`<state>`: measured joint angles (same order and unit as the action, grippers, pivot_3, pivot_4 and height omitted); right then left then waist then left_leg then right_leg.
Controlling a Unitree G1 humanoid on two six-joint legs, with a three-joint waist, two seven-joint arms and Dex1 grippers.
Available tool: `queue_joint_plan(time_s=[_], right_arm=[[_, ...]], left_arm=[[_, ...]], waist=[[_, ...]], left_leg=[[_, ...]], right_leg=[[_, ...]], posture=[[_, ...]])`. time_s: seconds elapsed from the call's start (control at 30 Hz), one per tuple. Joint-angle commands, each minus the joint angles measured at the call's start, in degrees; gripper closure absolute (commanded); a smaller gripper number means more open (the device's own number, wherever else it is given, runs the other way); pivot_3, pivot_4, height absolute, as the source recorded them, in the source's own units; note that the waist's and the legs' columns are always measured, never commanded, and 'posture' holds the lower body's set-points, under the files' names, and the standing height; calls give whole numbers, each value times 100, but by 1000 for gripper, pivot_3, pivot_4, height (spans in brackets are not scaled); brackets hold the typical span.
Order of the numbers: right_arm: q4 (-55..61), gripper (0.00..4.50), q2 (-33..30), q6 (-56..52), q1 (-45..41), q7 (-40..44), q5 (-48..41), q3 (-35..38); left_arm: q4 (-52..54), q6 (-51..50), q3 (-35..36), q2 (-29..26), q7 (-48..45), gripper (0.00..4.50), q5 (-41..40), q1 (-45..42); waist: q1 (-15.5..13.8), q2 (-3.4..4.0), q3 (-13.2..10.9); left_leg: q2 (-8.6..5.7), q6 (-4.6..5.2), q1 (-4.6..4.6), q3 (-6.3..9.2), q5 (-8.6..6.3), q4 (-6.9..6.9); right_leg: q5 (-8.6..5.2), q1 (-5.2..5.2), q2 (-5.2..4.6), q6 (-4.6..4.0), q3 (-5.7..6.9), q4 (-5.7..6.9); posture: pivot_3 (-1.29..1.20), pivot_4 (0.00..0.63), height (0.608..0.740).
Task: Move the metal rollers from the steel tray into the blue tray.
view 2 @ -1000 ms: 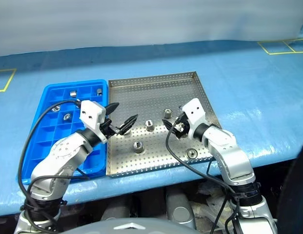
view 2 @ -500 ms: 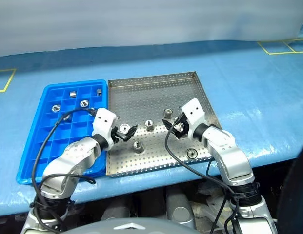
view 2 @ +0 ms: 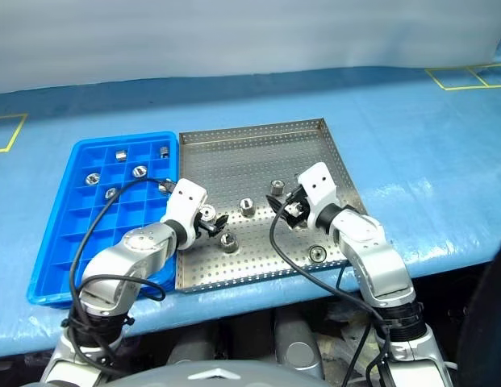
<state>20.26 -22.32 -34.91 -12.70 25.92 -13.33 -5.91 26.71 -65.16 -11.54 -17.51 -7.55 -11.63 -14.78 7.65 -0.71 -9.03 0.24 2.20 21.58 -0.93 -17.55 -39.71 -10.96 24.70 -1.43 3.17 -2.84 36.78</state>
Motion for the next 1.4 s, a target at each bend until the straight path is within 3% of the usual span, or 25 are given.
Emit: queue_joint_plan(time_s=[0.03,0.17,0.23,0.4,0.7,0.83,1.1,1.27,1.4], right_arm=[[194,0,62,161,-45,-83,39,66],[203,0,117,180,-24,-144,71,71],[206,0,149,187,-12,-196,82,116],[224,0,165,170,23,-295,98,187],[252,0,192,181,-17,-325,96,174],[237,0,200,183,-32,-332,103,162],[238,0,207,155,-37,-326,111,115],[249,0,231,134,-11,-311,129,29],[244,0,239,117,-27,-282,120,-11]], left_arm=[[-213,-85,89,91,7,22,63,-141],[-513,-98,153,201,-20,189,61,-256],[-535,-131,171,210,-53,590,46,-267],[-313,-292,176,185,-216,2176,-98,-187],[-196,-380,221,176,-316,2176,-121,-39],[-172,-370,283,252,-281,2739,-122,-23],[33,35,299,368,-153,2752,10,-51],[347,927,1017,1054,68,2752,-168,14],[482,1204,1367,1058,514,2752,190,30]], waist=[[-1,1,1],[1,7,7],[6,10,8],[18,11,9],[79,11,9],[82,11,9],[81,10,9],[60,8,8],[78,8,8]], left_leg=[[0,0,0,0,0,0],[-1,-1,-3,0,1,-1],[-2,-1,-7,-1,1,-1],[-2,-1,-7,-2,0,-1],[-2,0,-5,-2,0,-2],[-2,0,-4,-2,0,-1],[-2,0,-3,-2,0,-1],[-2,0,4,-3,0,-1],[-1,0,2,-3,0,-1]], right_leg=[[0,0,0,0,0,0],[1,-3,-1,1,0,2],[1,-6,-1,1,-1,3],[2,-5,-2,2,-4,3],[2,-4,-2,3,-4,2],[2,-4,-2,3,-4,2],[2,-3,-2,4,-4,2],[4,3,-7,4,-4,-1],[4,3,-3,4,-7,2]], posture=[[-205,150,740],[-216,150,740],[-219,150,740],[-229,150,740],[-227,150,740],[-223,150,740],[-220,150,740],[-213,150,740],[-197,150,740]])
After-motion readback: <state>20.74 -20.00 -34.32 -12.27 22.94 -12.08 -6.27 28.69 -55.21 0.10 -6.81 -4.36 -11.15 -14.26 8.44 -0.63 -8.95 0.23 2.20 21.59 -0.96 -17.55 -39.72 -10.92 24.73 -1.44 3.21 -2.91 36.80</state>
